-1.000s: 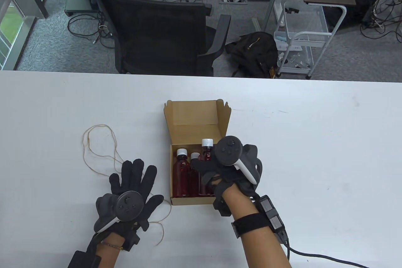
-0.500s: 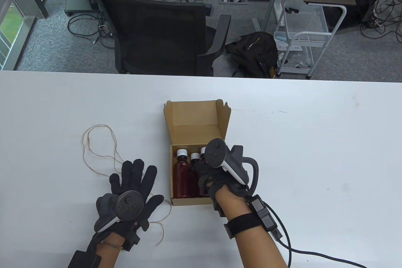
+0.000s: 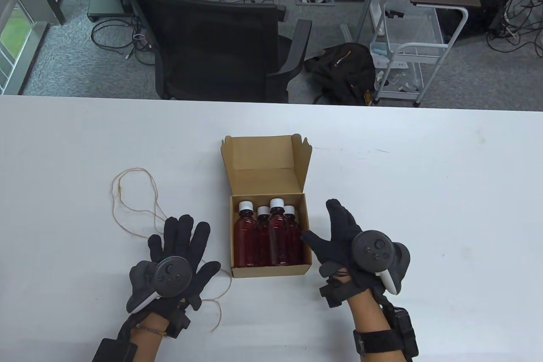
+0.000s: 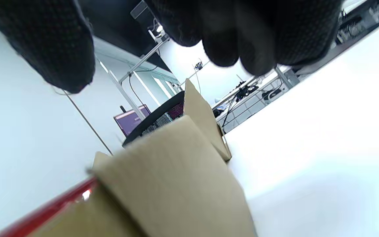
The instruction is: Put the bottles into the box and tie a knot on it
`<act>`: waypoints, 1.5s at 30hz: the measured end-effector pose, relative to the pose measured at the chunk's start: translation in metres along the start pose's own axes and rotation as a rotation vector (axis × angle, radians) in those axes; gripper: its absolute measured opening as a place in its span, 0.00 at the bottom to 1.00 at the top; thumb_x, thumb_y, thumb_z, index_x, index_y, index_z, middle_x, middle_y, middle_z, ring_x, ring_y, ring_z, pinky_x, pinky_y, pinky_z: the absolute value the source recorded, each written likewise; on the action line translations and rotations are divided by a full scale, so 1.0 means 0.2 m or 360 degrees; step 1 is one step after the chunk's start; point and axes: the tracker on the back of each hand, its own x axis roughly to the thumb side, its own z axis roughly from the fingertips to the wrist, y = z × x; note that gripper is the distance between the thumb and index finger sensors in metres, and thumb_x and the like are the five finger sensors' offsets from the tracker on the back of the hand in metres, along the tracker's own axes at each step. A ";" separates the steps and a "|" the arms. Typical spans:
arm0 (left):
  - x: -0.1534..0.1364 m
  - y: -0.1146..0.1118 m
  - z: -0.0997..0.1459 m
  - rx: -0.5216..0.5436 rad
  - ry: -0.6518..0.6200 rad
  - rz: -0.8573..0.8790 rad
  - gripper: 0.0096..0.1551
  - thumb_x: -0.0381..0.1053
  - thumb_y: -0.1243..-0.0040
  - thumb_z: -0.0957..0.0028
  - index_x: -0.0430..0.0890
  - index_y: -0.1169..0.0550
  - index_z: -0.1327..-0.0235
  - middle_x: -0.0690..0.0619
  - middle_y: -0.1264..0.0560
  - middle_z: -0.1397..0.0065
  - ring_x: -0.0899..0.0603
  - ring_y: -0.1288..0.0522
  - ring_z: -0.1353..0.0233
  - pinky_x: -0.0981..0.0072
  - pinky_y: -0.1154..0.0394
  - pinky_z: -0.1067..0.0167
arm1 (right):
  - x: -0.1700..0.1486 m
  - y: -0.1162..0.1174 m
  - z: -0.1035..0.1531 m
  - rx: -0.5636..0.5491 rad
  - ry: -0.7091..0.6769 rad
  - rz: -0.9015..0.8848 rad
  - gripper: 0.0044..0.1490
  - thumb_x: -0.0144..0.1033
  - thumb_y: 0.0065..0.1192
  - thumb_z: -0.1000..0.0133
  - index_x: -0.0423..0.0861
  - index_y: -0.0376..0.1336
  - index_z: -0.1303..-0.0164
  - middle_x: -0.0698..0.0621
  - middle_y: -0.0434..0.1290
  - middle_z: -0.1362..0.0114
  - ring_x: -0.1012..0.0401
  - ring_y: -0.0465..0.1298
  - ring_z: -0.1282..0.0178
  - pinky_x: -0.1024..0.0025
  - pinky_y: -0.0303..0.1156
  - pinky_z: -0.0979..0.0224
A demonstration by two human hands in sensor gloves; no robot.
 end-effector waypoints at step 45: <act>0.10 -0.10 -0.14 -0.0116 0.0036 0.1206 0.55 0.58 0.34 0.45 0.34 0.46 0.15 0.23 0.37 0.17 0.30 0.18 0.36 0.43 0.21 0.38 | -0.32 0.10 0.07 0.0435 0.0361 -0.0720 0.56 0.57 0.69 0.45 0.32 0.51 0.21 0.37 0.78 0.46 0.50 0.85 0.64 0.62 0.85 0.65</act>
